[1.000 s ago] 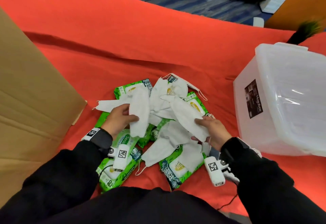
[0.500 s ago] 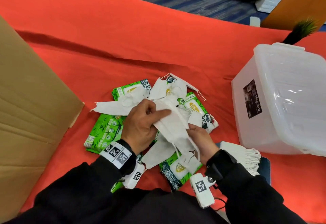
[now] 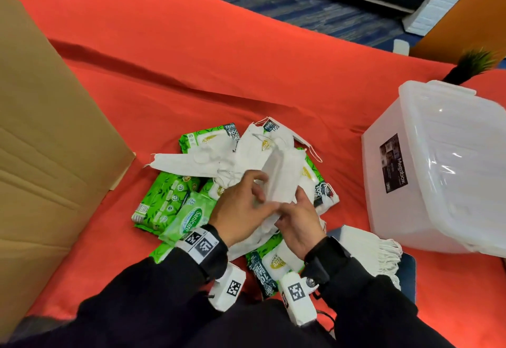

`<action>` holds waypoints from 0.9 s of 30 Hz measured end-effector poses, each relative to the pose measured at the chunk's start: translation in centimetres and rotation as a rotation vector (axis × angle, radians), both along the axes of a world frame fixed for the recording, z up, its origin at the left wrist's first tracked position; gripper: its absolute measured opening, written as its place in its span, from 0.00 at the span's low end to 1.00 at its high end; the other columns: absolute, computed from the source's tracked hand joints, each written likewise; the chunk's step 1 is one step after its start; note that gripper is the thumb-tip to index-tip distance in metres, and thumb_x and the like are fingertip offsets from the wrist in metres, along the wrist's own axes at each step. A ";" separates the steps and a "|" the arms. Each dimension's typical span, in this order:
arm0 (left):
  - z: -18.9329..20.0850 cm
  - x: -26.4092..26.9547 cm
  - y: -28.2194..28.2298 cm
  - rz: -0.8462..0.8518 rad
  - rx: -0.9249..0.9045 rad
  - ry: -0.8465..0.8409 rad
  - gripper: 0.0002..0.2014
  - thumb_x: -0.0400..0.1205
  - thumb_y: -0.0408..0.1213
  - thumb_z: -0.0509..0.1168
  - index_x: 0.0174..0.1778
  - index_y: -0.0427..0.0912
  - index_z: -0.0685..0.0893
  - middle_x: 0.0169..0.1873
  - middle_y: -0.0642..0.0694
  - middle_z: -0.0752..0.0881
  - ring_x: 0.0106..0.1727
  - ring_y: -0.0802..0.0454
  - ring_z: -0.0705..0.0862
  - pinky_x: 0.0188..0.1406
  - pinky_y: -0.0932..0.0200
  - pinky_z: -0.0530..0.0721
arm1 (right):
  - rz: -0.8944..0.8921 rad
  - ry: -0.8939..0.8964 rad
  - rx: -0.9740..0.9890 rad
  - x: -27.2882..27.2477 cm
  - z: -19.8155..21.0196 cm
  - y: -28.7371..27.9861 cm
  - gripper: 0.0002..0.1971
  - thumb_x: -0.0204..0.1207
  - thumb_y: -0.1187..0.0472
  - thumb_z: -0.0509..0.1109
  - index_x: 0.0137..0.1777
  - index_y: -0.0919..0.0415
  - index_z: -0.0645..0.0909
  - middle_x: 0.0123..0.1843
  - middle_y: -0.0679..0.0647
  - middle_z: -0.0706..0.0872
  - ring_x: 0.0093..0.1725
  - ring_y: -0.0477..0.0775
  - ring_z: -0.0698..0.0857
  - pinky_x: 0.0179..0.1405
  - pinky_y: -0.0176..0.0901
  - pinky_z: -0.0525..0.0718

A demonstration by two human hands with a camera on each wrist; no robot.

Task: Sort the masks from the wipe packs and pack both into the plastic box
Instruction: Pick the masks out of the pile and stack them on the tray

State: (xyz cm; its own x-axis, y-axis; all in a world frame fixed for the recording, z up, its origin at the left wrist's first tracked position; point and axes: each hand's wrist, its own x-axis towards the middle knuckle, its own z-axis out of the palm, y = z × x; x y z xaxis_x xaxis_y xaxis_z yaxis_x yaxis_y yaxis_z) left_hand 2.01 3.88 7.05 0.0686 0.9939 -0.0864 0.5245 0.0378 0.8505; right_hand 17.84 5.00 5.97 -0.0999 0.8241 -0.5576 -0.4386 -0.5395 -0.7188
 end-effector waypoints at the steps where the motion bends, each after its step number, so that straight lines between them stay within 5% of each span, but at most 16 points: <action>1: -0.5 0.7 -0.1 -0.100 -0.034 0.030 0.31 0.75 0.62 0.70 0.74 0.61 0.72 0.50 0.60 0.84 0.38 0.60 0.85 0.48 0.56 0.83 | -0.010 0.070 -0.020 -0.3 0.1 -0.1 0.31 0.77 0.81 0.57 0.79 0.61 0.70 0.63 0.65 0.89 0.57 0.64 0.92 0.55 0.60 0.88; 3: -1.2 1.4 -0.3 -0.167 -0.048 0.009 0.31 0.80 0.62 0.65 0.78 0.55 0.76 0.57 0.59 0.84 0.40 0.61 0.85 0.50 0.57 0.83 | -0.018 0.169 -0.031 -0.4 0.1 -0.5 0.30 0.76 0.75 0.58 0.78 0.56 0.71 0.59 0.65 0.84 0.49 0.63 0.91 0.45 0.57 0.83; 5: -1.1 1.2 -0.2 -0.100 -0.053 -0.184 0.18 0.84 0.48 0.68 0.69 0.50 0.86 0.52 0.53 0.89 0.34 0.61 0.86 0.39 0.61 0.83 | -0.015 0.180 0.002 -0.4 0.3 -0.6 0.21 0.79 0.72 0.62 0.70 0.58 0.73 0.57 0.68 0.80 0.47 0.66 0.87 0.36 0.55 0.80; 6: -1.0 0.9 -0.2 -0.044 -0.051 -0.272 0.11 0.84 0.41 0.70 0.62 0.48 0.89 0.45 0.53 0.90 0.30 0.58 0.86 0.34 0.63 0.82 | -0.005 0.167 0.025 -0.4 0.3 -0.7 0.17 0.81 0.71 0.64 0.69 0.64 0.73 0.59 0.72 0.82 0.51 0.70 0.87 0.37 0.57 0.83; 8: -1.0 0.2 -0.1 0.113 0.014 -0.366 0.07 0.80 0.35 0.75 0.51 0.51 0.91 0.37 0.53 0.89 0.28 0.55 0.86 0.31 0.62 0.82 | 0.016 0.120 0.053 -0.4 0.6 -0.8 0.19 0.85 0.71 0.65 0.74 0.73 0.72 0.67 0.74 0.84 0.64 0.74 0.86 0.54 0.64 0.89; 10: -1.5 -1.0 0.2 0.224 0.103 -0.227 0.16 0.74 0.41 0.81 0.54 0.57 0.86 0.44 0.56 0.85 0.40 0.57 0.84 0.40 0.65 0.81 | 0.023 0.102 0.056 -0.4 0.9 -0.6 0.20 0.85 0.73 0.63 0.77 0.70 0.74 0.70 0.70 0.85 0.70 0.72 0.84 0.63 0.62 0.88; 12: -2.3 -1.7 0.4 0.124 0.055 -0.100 0.31 0.72 0.46 0.82 0.70 0.62 0.78 0.59 0.57 0.80 0.57 0.61 0.80 0.58 0.67 0.79 | 0.003 0.098 0.042 -0.5 1.0 -0.4 0.21 0.84 0.75 0.61 0.76 0.69 0.76 0.70 0.68 0.86 0.69 0.70 0.86 0.61 0.60 0.89; 14: -2.9 -1.8 0.4 0.000 -0.059 -0.195 0.32 0.76 0.46 0.79 0.77 0.57 0.76 0.68 0.58 0.82 0.67 0.62 0.80 0.71 0.58 0.79 | -0.017 0.085 0.025 -0.6 0.9 -0.5 0.21 0.83 0.77 0.61 0.74 0.69 0.78 0.68 0.67 0.87 0.66 0.68 0.87 0.60 0.59 0.90; 16: -3.2 -1.8 0.2 -0.027 -0.094 -0.226 0.23 0.76 0.45 0.77 0.69 0.54 0.84 0.60 0.59 0.89 0.61 0.63 0.86 0.66 0.52 0.84 | -0.014 0.030 0.018 -0.8 0.8 -0.6 0.19 0.83 0.74 0.63 0.73 0.67 0.79 0.67 0.67 0.88 0.65 0.66 0.88 0.57 0.56 0.90; 18: -3.4 -2.0 0.0 -0.005 -0.088 -0.175 0.18 0.73 0.44 0.80 0.59 0.52 0.88 0.50 0.58 0.92 0.52 0.64 0.88 0.55 0.56 0.86 | -0.011 -0.083 0.016 -0.8 0.5 -0.5 0.17 0.83 0.67 0.70 0.71 0.65 0.82 0.64 0.63 0.91 0.64 0.63 0.90 0.59 0.55 0.89; 21: -3.9 -2.8 -0.4 -0.014 -0.177 -0.195 0.18 0.67 0.44 0.85 0.50 0.52 0.89 0.45 0.57 0.92 0.46 0.63 0.89 0.45 0.59 0.84 | -0.046 -0.218 -0.017 0.3 -0.1 0.1 0.17 0.80 0.58 0.76 0.65 0.64 0.85 0.58 0.59 0.93 0.59 0.61 0.92 0.65 0.64 0.87; 27: -5.0 -6.2 -1.6 -0.012 -0.430 -0.243 0.19 0.67 0.58 0.83 0.37 0.45 0.93 0.30 0.52 0.89 0.31 0.59 0.84 0.31 0.60 0.74 | -0.031 -0.229 -0.030 3.7 0.1 1.3 0.05 0.84 0.62 0.71 0.54 0.62 0.86 0.44 0.59 0.91 0.43 0.60 0.91 0.39 0.55 0.91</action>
